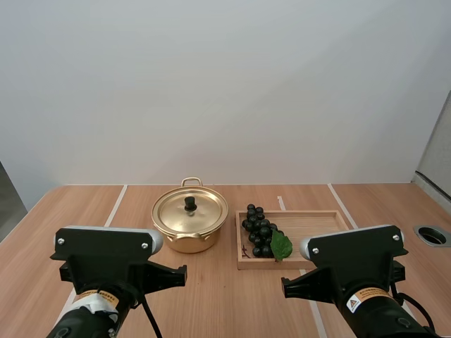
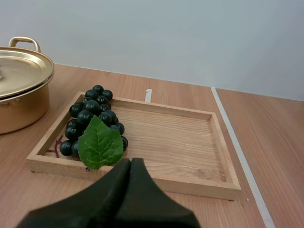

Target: Open the pot, put the pineapple inside, and close it

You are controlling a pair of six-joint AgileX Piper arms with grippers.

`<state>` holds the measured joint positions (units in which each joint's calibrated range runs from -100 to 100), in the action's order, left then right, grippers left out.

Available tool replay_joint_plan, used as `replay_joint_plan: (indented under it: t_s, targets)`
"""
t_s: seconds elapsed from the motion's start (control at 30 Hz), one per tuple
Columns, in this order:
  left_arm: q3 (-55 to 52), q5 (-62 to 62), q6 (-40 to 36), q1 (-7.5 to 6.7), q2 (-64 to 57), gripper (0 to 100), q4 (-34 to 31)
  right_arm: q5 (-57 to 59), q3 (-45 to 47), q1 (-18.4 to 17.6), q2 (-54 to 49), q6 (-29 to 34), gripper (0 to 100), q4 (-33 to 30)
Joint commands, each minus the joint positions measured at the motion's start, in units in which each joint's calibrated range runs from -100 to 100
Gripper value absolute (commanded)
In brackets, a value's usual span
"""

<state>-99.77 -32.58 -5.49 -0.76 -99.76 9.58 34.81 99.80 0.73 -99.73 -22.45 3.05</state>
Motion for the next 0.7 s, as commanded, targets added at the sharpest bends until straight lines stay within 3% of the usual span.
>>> replay_joint_plan:
  t_s: [0.0, 0.67]
  targets:
    - [-0.2, 1.9, -0.4, 0.04, -0.2, 0, 0.8, -1.5, 0.2, 0.2, -0.3, 0.1, 0, 0.4]
    - [-0.2, 1.3, -0.4, 0.04, -0.2, 0, 0.9, -1.7, 0.2, 0.0, -0.3, 0.1, 0, 0.3]
